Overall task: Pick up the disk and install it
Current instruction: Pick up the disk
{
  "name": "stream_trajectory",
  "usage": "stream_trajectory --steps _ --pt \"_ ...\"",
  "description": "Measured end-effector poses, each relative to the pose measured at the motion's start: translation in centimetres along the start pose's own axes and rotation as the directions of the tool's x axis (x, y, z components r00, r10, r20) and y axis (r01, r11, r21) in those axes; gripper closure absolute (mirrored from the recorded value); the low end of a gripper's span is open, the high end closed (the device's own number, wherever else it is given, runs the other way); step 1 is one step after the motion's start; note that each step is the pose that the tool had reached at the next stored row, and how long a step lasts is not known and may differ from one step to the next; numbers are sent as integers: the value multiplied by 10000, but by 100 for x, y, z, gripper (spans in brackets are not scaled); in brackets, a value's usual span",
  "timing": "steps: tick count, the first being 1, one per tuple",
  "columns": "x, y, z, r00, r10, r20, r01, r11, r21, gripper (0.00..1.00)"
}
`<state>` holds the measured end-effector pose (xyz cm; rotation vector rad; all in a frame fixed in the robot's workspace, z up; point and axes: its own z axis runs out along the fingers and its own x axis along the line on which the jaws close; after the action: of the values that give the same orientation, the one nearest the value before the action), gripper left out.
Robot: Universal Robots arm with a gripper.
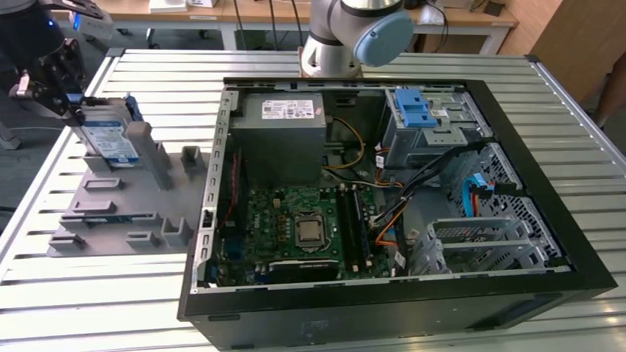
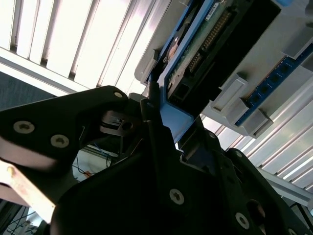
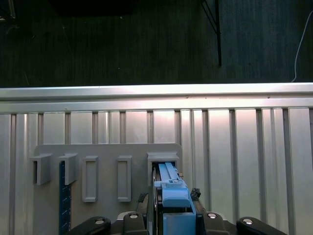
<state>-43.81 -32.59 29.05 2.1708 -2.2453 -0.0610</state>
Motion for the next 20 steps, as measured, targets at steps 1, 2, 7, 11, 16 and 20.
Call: stream_trajectory --steps 1,2,7,11,16,20 --pt "0 0 -1 10000 0 -1 0 10000 -1 57" --pt "0 0 -2 10000 0 -1 0 10000 -1 57" --pt "0 0 -4 10000 0 0 0 10000 -1 64" --pt "0 0 -8 10000 0 0 0 10000 0 64" --pt "0 1 -27 10000 0 0 0 10000 0 64" --pt "-1 2 -52 10000 0 -1 0 10000 -2 64"
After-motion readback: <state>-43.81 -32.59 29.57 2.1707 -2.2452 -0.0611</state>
